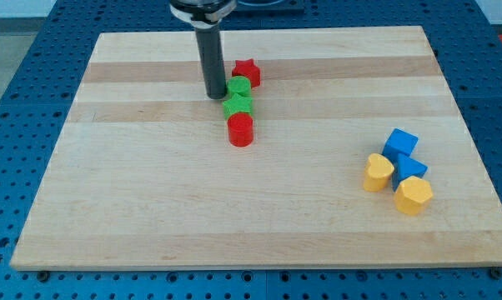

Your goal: Separate the green star red circle from the green circle red star

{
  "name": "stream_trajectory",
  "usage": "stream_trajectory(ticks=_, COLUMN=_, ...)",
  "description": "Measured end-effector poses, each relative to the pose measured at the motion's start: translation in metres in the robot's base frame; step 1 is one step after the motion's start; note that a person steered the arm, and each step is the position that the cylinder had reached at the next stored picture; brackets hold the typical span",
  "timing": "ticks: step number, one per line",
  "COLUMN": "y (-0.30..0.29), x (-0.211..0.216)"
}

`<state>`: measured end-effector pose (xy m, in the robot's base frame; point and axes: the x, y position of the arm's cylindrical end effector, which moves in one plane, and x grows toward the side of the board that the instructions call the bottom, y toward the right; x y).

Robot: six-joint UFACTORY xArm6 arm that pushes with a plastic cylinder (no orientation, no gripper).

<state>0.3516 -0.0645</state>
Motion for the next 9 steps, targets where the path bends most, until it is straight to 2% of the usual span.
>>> stream_trajectory(ticks=3, y=0.058, x=0.103)
stream_trajectory(ticks=5, y=0.107, x=0.126)
stream_trajectory(ticks=6, y=0.103, x=0.129)
stream_trajectory(ticks=7, y=0.069, x=0.143)
stream_trajectory(ticks=8, y=0.065, x=0.186)
stream_trajectory(ticks=9, y=0.079, x=0.204)
